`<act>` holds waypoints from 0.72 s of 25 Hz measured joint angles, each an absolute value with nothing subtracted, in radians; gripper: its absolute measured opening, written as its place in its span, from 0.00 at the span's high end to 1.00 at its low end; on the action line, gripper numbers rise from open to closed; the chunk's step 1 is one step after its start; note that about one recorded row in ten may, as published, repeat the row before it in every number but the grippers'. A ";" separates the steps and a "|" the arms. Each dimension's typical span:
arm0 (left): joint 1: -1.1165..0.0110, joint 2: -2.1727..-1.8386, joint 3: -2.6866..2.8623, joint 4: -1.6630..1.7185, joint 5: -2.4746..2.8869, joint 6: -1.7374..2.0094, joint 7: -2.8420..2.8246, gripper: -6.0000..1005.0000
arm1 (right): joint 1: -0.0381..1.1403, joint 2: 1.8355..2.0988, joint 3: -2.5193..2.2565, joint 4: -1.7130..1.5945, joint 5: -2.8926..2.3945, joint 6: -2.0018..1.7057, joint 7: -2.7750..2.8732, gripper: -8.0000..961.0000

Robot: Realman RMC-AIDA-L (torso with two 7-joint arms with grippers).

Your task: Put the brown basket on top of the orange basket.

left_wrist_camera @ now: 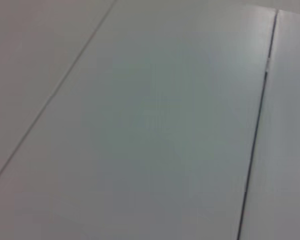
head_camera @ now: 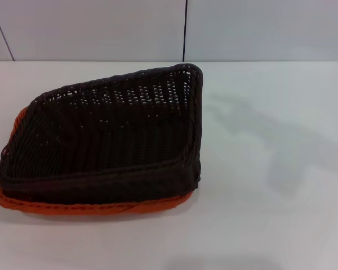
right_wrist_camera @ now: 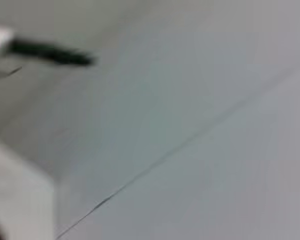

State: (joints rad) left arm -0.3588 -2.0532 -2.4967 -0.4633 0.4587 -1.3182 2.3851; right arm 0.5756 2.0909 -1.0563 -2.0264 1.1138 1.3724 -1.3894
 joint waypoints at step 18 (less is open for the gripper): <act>-0.341 -2.053 -2.471 -0.491 0.461 -1.269 2.392 0.55 | 0.418 2.083 -0.949 -1.740 1.216 0.816 -1.215 0.64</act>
State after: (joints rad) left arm -0.3413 -2.0526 -2.4708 -0.4914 0.4610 -1.2685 2.3917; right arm 0.4181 2.0829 -0.9487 -1.7398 1.2157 0.8158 -1.2153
